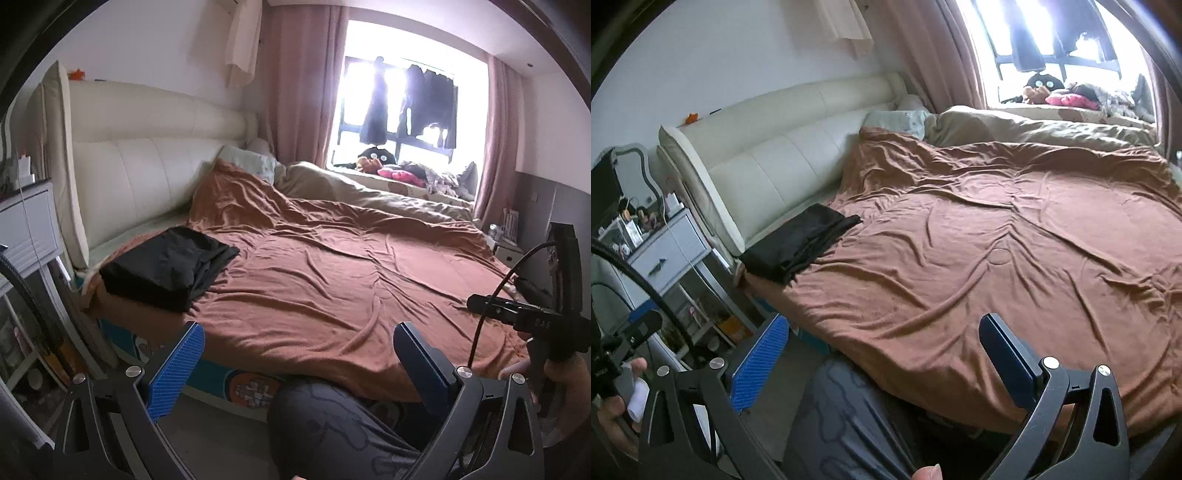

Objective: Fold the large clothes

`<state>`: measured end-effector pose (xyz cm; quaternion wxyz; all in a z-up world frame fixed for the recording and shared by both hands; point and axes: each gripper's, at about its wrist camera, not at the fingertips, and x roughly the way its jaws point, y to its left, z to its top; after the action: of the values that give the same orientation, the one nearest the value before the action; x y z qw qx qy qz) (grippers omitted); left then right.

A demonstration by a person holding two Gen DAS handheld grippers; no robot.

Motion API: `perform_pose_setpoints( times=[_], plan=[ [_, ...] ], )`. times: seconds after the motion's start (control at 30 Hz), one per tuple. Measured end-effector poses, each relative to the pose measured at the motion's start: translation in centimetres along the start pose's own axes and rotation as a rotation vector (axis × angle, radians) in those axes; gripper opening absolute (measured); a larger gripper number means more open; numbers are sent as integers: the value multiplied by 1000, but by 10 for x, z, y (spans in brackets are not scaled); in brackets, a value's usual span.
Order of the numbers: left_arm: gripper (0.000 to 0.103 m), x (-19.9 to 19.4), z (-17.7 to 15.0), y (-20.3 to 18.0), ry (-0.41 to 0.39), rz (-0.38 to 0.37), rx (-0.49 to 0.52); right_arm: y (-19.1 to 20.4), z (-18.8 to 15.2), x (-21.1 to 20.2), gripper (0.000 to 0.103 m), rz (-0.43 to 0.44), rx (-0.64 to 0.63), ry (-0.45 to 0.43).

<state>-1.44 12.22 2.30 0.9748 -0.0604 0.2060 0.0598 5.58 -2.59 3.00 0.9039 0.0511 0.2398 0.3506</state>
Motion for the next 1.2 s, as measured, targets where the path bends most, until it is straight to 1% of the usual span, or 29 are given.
perform_pose_setpoints(
  times=[0.07,0.13,0.23,0.3,0.37,0.47,0.6,0.73,0.93,1.2],
  plan=[
    [103,-5,-5,-5,-11,-12,18,1,-7,-10,103,2,-4,1],
    [103,-8,-10,-9,-13,-7,29,0,-14,-16,103,-7,-8,3],
    [103,-8,-18,-12,-3,-10,37,-1,-25,-26,103,-28,-25,21],
    [103,-9,-23,-13,-1,-11,42,-1,-32,-34,103,-56,-45,27],
    [103,-12,-27,-15,-7,-16,49,-2,-38,-43,103,-90,-56,19],
    [103,-15,-34,-18,-8,-27,73,-4,-43,-54,103,-110,-54,17],
    [103,-11,-38,-18,12,-35,72,-8,-48,-67,103,-131,-33,-4],
    [103,-9,-40,-17,16,-23,57,-12,-58,-69,103,-143,-24,-16],
    [103,-14,-36,-14,-7,8,51,-14,-61,-61,103,-134,-4,-8],
    [103,-11,-33,-13,-9,3,45,-18,-63,-60,103,-126,-8,-25]
  ],
)
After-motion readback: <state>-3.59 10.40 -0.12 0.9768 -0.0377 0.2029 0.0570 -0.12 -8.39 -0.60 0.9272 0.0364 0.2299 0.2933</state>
